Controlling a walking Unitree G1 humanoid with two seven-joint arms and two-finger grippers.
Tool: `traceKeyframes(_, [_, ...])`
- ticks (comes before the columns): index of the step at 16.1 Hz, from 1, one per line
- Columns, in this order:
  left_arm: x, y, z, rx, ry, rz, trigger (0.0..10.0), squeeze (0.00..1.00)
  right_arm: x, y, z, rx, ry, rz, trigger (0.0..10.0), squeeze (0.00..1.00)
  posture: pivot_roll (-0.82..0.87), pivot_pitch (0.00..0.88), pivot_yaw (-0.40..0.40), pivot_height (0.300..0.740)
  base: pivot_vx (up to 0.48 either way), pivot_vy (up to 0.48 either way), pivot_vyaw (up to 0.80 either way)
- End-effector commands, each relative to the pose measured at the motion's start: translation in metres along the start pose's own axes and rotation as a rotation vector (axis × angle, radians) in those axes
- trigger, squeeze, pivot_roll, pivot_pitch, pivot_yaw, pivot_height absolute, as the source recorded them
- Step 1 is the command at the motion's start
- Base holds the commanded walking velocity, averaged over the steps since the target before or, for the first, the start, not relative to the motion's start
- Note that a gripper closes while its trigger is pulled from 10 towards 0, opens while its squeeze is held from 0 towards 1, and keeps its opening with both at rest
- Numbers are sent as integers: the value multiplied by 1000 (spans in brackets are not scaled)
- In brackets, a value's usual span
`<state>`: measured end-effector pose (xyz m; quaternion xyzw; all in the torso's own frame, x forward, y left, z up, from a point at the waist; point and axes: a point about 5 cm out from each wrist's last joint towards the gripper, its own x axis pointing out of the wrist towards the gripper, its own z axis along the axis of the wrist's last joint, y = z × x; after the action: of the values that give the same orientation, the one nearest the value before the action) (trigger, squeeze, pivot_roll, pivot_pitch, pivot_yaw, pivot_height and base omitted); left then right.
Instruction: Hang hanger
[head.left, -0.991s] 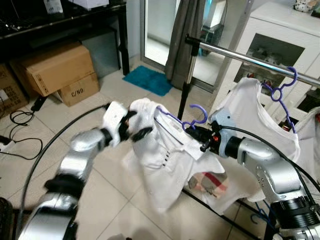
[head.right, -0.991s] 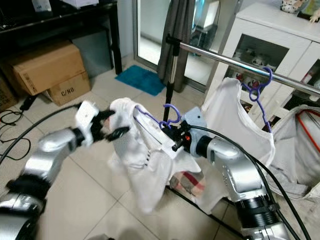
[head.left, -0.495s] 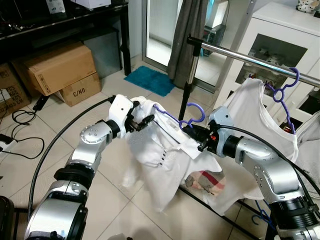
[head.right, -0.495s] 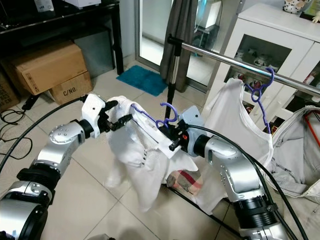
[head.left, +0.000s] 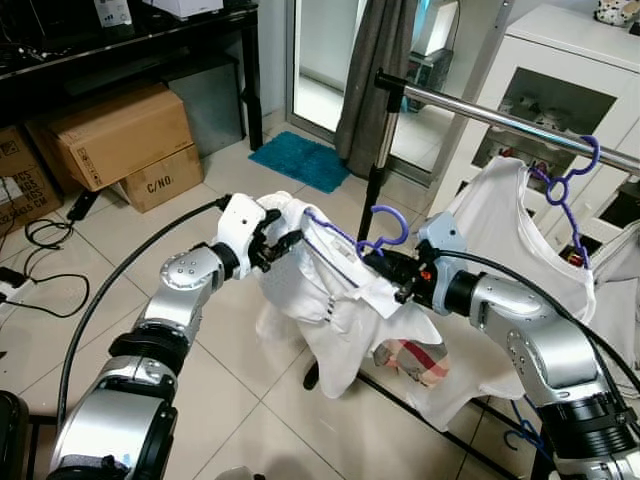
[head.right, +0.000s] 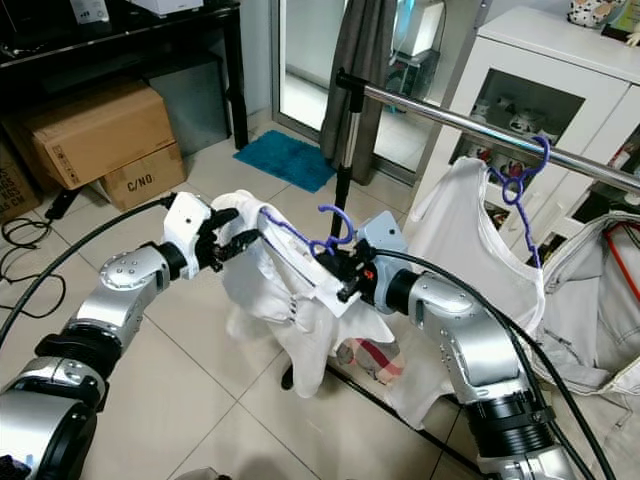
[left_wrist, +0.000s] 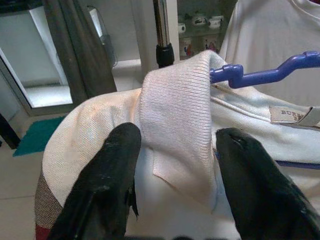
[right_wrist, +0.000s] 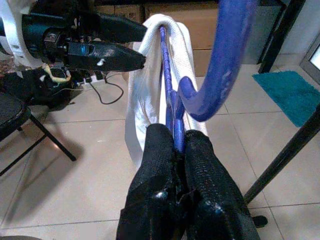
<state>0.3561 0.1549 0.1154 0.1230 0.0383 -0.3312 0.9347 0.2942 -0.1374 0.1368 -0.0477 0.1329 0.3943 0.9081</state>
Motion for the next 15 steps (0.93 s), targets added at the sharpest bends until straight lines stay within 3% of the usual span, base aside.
traceKeyframes(1, [2,2,5,16,-7,-6,0,0,-1,1,14,-32,-46,18,0,0,-160,0,-18,740,0,0,0])
traceKeyframes(15, [-1,11,1,-10,14,45,0,0,-1,1,15,-38,-47,31,0,0,-162,0,-23,740,0,0,0])
